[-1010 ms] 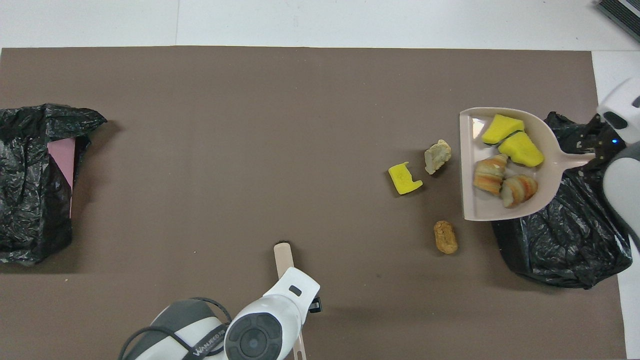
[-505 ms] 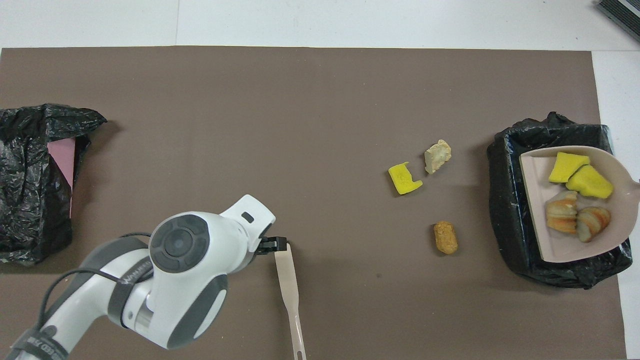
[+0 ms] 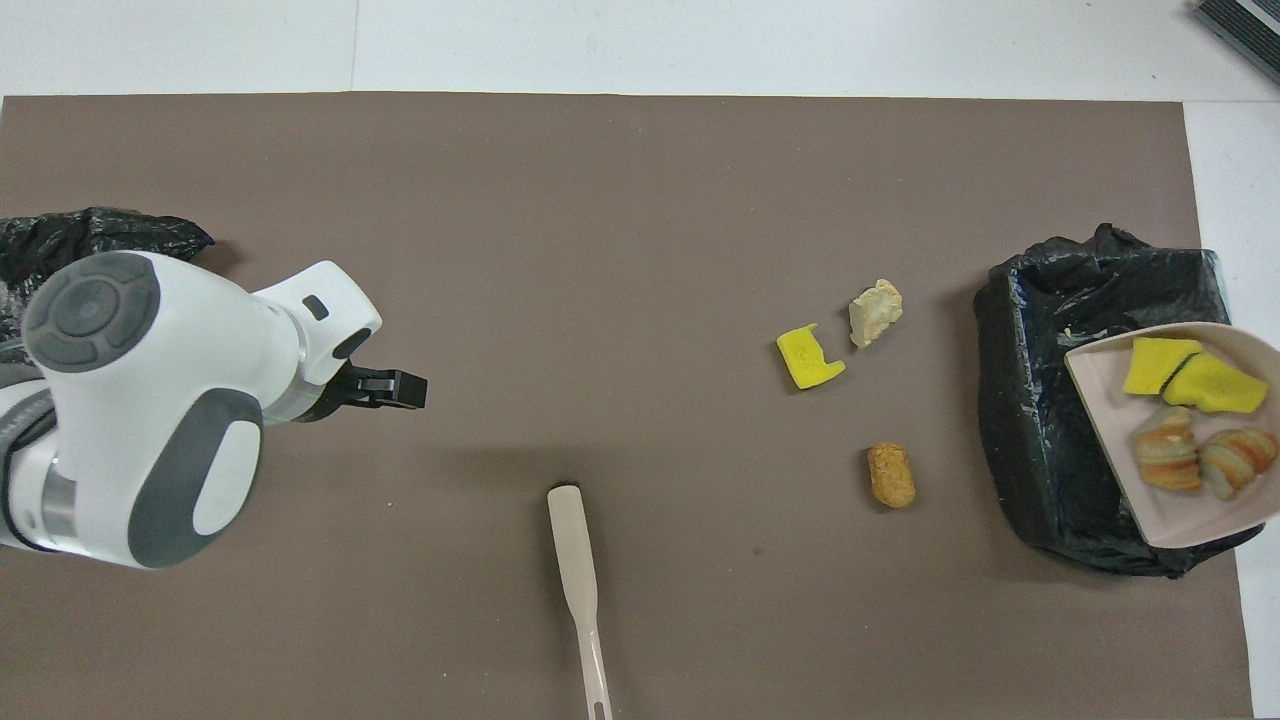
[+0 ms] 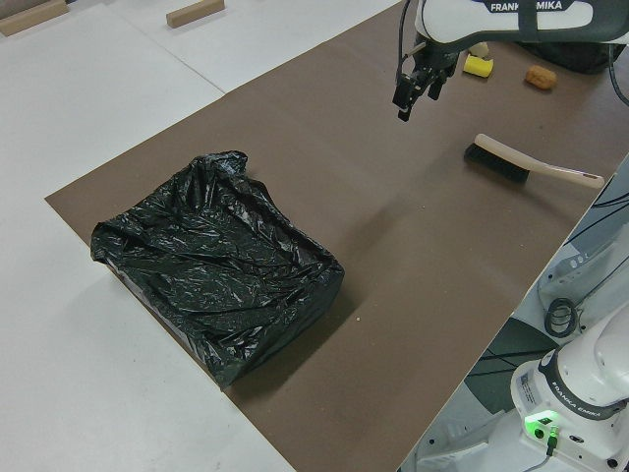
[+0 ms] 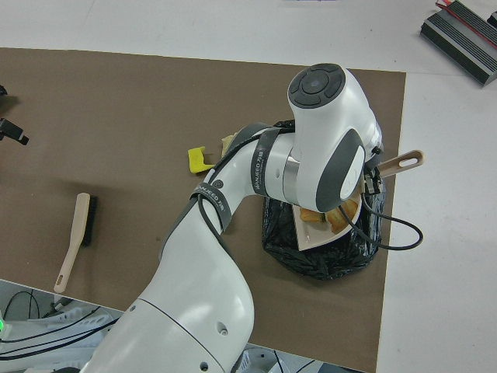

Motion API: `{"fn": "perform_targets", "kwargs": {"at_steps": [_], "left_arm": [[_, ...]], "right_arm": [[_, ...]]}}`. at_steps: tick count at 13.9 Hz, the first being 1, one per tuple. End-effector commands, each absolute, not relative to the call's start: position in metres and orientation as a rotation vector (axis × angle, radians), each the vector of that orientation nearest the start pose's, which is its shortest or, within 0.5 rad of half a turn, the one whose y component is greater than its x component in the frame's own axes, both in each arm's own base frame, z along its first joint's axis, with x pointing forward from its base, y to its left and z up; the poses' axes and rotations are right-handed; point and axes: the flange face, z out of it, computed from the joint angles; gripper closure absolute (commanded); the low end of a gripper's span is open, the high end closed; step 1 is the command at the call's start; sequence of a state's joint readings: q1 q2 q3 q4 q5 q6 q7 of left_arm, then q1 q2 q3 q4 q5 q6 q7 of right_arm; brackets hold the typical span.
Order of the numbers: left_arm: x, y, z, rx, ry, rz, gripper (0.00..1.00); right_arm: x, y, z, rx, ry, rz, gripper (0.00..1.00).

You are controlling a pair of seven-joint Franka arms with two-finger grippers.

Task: Sweep and dump trash in bin

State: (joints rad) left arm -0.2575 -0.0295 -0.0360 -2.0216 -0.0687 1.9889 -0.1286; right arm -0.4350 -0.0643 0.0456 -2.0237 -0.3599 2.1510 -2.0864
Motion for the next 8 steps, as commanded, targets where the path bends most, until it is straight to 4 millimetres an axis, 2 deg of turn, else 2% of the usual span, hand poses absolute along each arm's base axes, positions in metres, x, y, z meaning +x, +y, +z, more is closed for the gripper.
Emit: {"fn": "perform_targets", "kwargs": {"at_steps": [1,3,5,8], "left_arm": [[0.546,-0.128,0.48,-3.173,0.271,0.044,0.0],[0.558,-0.09,0.495,-3.173,0.284,0.046,0.0],[0.563,-0.064,0.512,-3.177,0.285,0.04,0.0],[0.569,-0.032,0.547,-3.183,0.204,0.03,0.0]], "right_arm": [[0.505,-0.218,0.504,1.569,2.288,-0.428,1.0],[0.51,-0.207,0.505,1.502,2.298,-0.475,1.0],[0.511,-0.203,0.509,1.469,2.298,-0.496,1.0],[0.511,-0.187,0.513,1.366,2.295,-0.522,1.0]]}}
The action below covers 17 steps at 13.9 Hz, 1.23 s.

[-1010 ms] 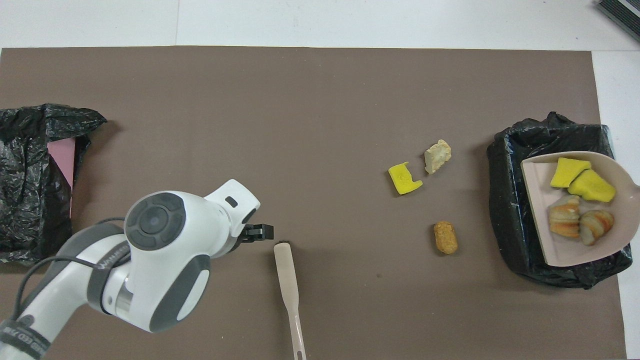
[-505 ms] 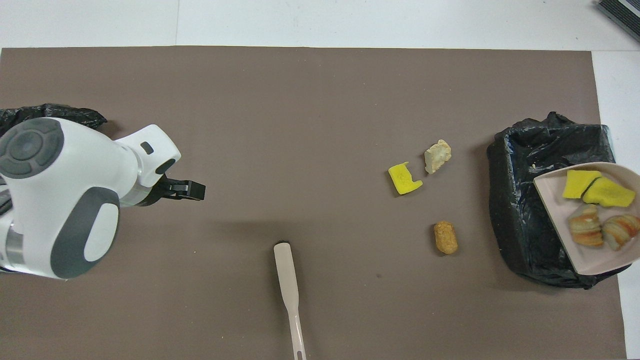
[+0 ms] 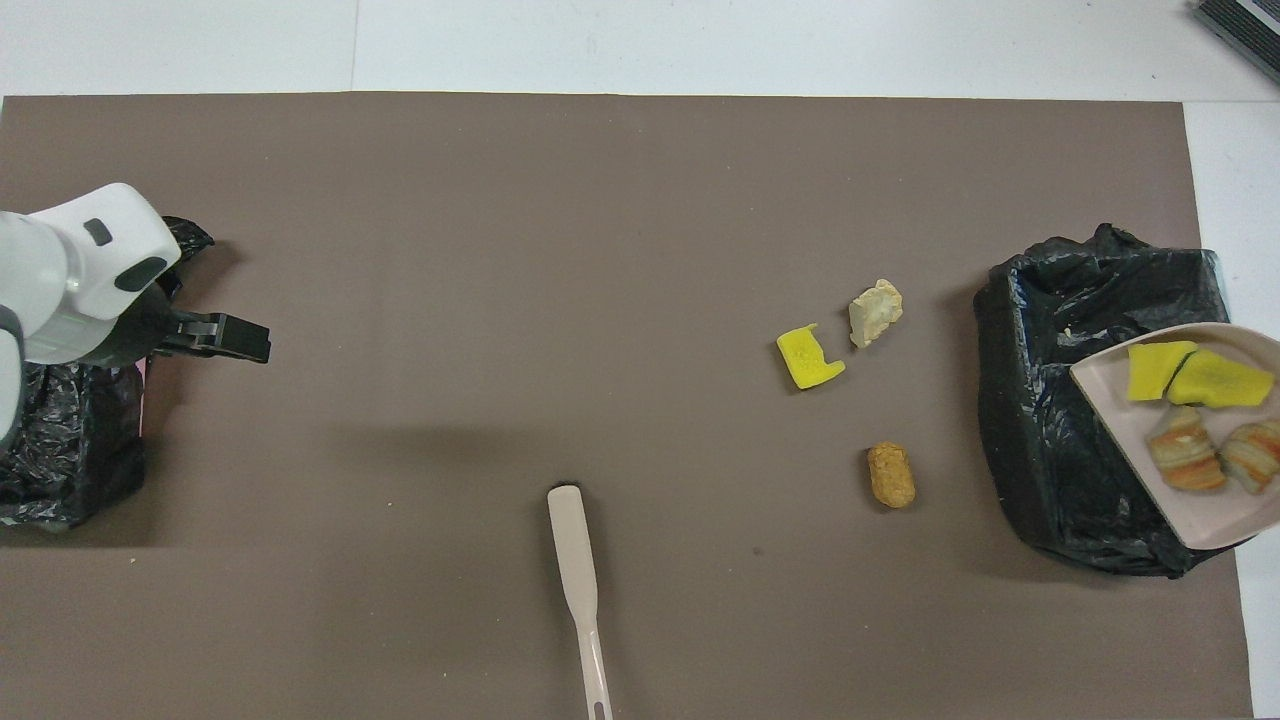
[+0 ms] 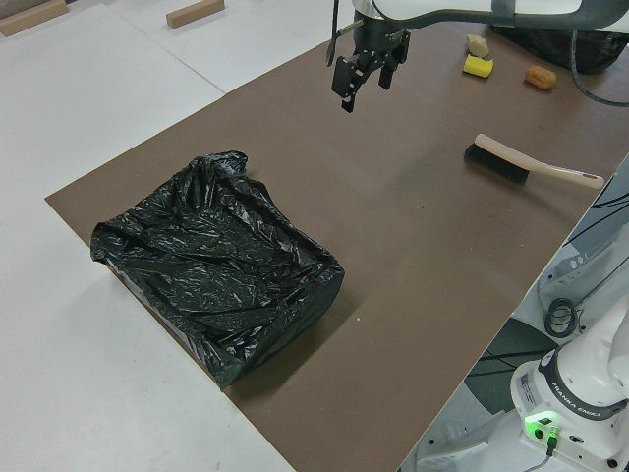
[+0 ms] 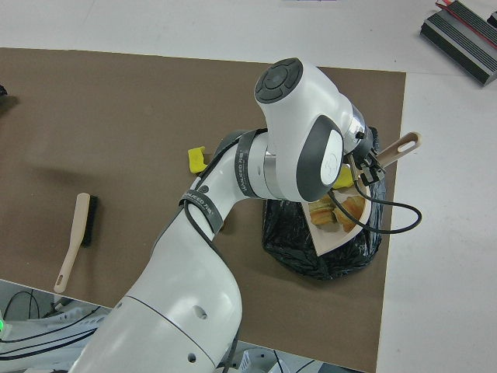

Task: Sweep and dump trash in bin

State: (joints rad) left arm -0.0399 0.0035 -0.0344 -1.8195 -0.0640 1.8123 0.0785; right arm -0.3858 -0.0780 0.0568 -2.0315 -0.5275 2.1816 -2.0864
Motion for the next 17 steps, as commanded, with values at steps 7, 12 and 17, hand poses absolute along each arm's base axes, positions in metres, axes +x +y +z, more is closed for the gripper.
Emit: {"fn": "perform_targets", "kwargs": {"at_steps": [7,12,17], "left_arm": [[0.566,0.0,0.589,-3.19,0.105,0.04,0.0],[0.555,-0.013,0.613,-3.152,0.027,0.075,0.0],[0.552,-0.022,0.616,-3.087,0.177,0.079,0.0]], "right_arm": [[0.509,-0.168,0.521,1.176,2.25,-0.614,1.0],[0.51,-0.144,0.525,1.115,2.256,-0.621,1.0],[0.517,-0.133,0.538,1.033,2.235,-0.663,1.0]]}}
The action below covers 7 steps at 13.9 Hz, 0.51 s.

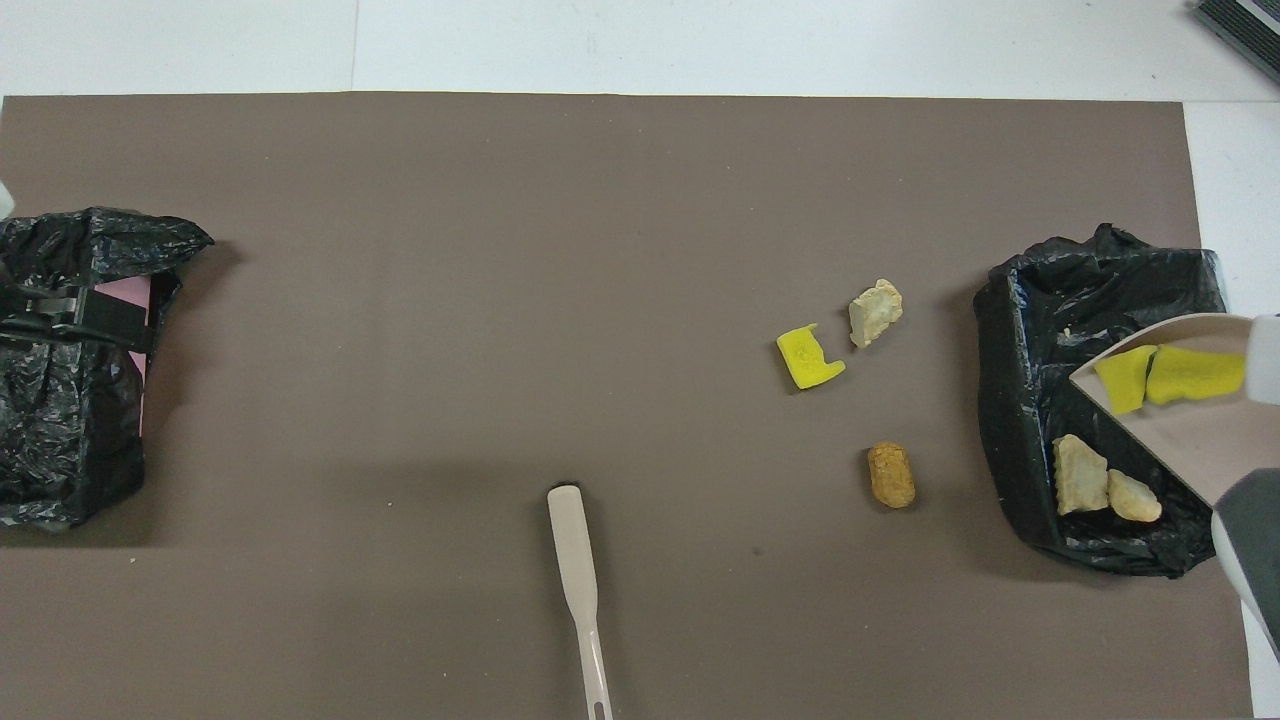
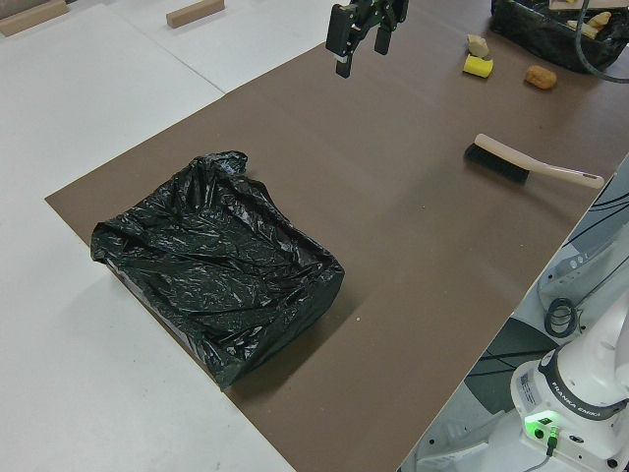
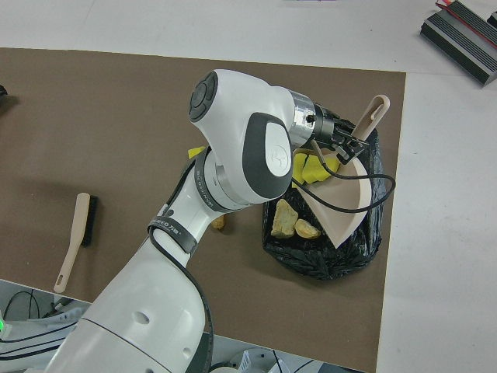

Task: Sweep and dump trash in bin
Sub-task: 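Tip the dustpan over the black bag with the right gripper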

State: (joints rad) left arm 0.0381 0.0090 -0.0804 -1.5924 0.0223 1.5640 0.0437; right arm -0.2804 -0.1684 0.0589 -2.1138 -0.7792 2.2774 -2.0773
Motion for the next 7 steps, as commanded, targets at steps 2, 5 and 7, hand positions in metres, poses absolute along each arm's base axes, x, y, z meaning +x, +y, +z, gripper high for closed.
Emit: {"fn": "perform_targets", "kwargs": {"at_steps": [2,5,7], "left_arm": [[0.552,-0.024,0.615,-3.095,0.18,0.084,0.0],[0.551,-0.024,0.614,-3.098,0.18,0.088,0.0],[0.551,-0.025,0.613,-3.099,0.18,0.088,0.0]], "right_arm": [[0.516,-0.135,0.54,1.014,2.228,-0.688,1.0],[0.517,-0.137,0.545,0.992,2.211,-0.711,1.0],[0.518,-0.138,0.553,0.966,2.191,-0.734,1.0]]}}
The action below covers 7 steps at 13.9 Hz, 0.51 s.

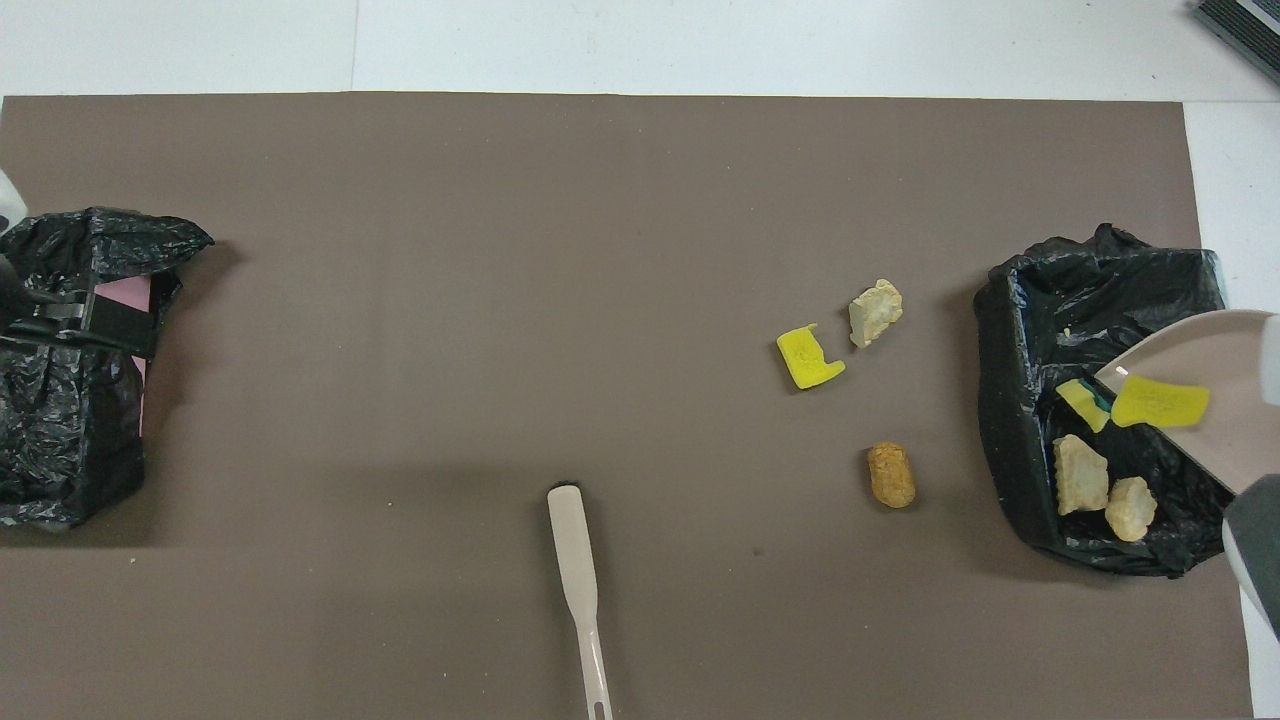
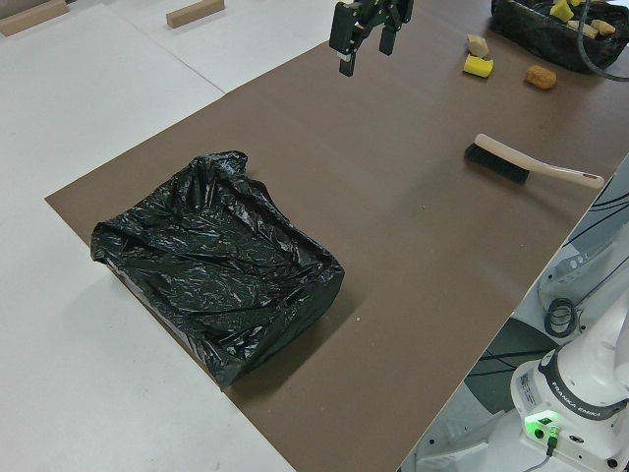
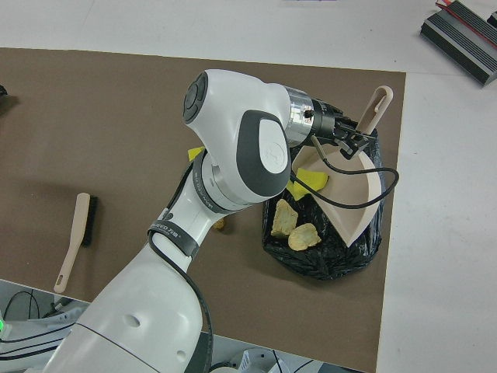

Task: Sweep and dump trash in bin
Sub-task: 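Tip the dustpan over the black bag with the right gripper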

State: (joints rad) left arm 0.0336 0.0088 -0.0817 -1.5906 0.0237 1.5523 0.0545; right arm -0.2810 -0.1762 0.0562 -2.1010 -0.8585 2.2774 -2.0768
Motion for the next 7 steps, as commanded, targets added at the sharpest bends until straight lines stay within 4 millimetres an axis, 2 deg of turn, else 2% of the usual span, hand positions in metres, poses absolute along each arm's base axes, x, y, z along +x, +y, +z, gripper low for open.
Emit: {"fn": "perform_targets", "kwargs": {"at_steps": [1,7], "left_arm": [[0.55,-0.024,0.614,-3.101,0.18,0.093,0.0],[0.549,-0.024,0.616,-3.135,0.168,0.089,0.0]], "right_arm": [[0.518,-0.141,0.553,0.968,2.188,-0.743,1.0],[0.514,-0.145,0.571,0.947,2.155,-0.775,1.0]]}}
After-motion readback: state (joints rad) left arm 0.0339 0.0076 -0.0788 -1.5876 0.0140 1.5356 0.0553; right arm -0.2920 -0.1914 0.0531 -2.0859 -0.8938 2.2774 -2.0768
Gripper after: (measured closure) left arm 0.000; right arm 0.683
